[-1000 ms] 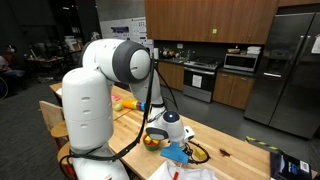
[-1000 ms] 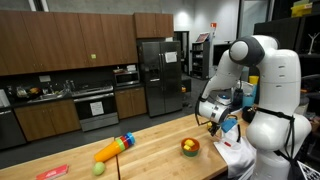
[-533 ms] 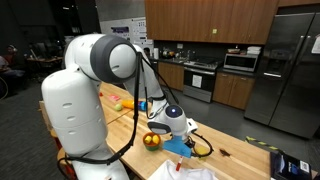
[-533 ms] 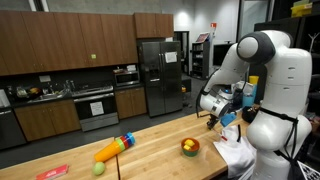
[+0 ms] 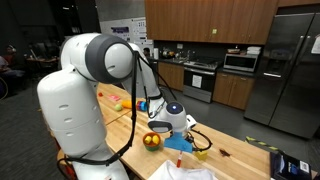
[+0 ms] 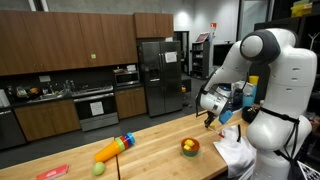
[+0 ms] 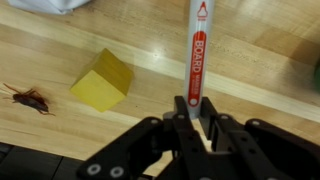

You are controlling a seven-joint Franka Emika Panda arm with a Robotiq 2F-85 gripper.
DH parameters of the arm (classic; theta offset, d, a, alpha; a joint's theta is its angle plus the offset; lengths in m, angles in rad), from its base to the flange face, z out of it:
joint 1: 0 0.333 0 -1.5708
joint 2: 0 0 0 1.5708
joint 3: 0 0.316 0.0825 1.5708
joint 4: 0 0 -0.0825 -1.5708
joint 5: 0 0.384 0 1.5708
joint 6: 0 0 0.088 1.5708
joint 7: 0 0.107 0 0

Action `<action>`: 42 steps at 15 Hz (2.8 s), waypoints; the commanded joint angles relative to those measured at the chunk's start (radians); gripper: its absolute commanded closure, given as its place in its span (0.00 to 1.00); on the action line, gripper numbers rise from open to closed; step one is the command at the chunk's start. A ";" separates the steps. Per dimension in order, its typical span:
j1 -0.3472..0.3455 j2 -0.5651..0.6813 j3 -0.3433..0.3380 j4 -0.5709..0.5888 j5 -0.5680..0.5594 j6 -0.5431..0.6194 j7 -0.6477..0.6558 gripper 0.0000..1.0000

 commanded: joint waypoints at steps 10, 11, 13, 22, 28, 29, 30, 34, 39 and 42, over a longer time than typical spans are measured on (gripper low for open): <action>0.000 0.001 0.000 0.000 -0.002 0.000 0.000 0.95; 0.003 0.001 0.003 0.008 -0.011 -0.010 -0.006 0.95; 0.016 0.021 0.019 0.024 -0.061 -0.003 0.009 0.95; 0.050 0.019 0.082 0.140 -0.255 -0.183 0.120 0.95; 0.057 0.007 0.100 0.255 -0.418 -0.407 0.295 0.95; 0.061 0.006 0.104 0.275 -0.394 -0.443 0.297 0.95; 0.151 0.006 0.024 0.297 -0.349 -0.474 0.283 0.95; 0.232 0.016 -0.007 0.359 -0.084 -0.521 0.221 0.95; 0.273 0.036 -0.039 0.362 0.006 -0.558 0.230 0.95; 0.275 0.059 -0.052 0.339 0.002 -0.563 0.233 0.95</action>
